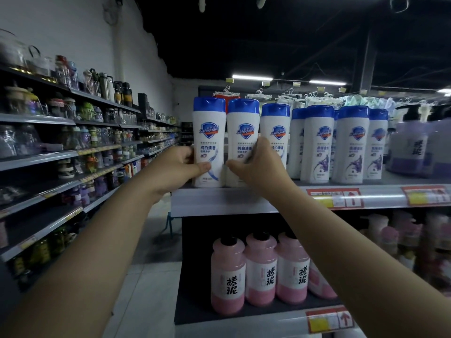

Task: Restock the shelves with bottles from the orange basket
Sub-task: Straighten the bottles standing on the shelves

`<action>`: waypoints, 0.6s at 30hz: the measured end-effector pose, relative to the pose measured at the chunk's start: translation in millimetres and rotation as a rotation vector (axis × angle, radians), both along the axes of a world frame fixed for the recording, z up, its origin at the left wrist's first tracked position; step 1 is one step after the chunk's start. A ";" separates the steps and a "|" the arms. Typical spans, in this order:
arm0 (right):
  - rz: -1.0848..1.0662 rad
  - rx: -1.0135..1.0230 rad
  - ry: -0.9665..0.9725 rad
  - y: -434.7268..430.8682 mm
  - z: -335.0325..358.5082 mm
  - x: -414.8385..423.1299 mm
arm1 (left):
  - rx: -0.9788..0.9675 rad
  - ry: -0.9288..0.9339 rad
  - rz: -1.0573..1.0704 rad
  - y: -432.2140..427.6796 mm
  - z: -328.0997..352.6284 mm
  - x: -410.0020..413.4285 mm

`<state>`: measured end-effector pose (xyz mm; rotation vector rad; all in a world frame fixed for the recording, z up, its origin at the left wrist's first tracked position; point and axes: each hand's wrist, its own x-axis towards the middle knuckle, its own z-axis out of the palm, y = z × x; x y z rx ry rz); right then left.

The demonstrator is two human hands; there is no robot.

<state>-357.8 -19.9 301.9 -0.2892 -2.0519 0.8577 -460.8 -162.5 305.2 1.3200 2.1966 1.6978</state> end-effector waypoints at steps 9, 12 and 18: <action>-0.025 0.039 0.001 1.2 -3.2 8.8 | 0.046 0.112 0.151 2.5 -6.9 17.6; -0.039 0.027 0.111 5.0 -1.9 17.8 | 0.106 0.240 0.261 5.2 -8.1 26.2; -0.219 0.089 0.357 23.4 1.3 28.5 | 0.366 0.701 0.347 35.0 -18.5 66.2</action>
